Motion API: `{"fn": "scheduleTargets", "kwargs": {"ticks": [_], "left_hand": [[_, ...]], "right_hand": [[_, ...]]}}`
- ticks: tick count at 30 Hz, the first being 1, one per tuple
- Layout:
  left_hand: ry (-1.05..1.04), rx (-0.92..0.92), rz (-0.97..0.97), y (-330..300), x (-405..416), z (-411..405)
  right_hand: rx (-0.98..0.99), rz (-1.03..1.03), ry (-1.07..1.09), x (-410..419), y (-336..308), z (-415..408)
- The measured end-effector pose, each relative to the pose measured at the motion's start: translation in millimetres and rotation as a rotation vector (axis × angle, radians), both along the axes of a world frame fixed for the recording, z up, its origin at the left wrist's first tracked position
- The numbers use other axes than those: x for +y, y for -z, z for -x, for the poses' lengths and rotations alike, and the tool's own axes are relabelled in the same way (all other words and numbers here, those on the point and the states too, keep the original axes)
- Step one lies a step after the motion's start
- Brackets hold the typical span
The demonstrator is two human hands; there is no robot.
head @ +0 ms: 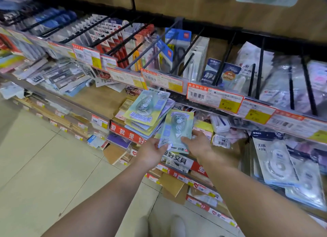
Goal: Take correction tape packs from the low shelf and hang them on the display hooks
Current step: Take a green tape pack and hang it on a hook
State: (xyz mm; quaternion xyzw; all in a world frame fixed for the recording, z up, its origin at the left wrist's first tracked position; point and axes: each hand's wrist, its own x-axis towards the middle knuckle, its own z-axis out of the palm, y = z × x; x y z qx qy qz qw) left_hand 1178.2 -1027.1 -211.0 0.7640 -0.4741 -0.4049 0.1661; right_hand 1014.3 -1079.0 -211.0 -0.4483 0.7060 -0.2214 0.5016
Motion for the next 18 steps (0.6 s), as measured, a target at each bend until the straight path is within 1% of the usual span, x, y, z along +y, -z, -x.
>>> {"fn": "scheduleTargets", "kwargs": {"ticks": [3, 7, 11, 18], "left_hand": [[-0.009, 0.026, 0.011, -2.9, -2.2, 0.2], [0.028, 0.075, 0.010, -4.9, -5.2, -5.1], [0.063, 0.141, 0.057, -8.5, -4.9, -6.8], [0.138, 0.168, 0.097, -24.5, -6.0, -13.9]], "right_hand": [[-0.081, -0.033, 0.045, 3.8, 2.1, 1.7], [-0.306, -0.157, 0.158, 13.7, 1.0, 5.1], [-0.357, -0.171, 0.212, 23.0, -1.0, 7.2], [-0.393, -0.074, 0.289, 31.5, -12.7, 5.8]]}}
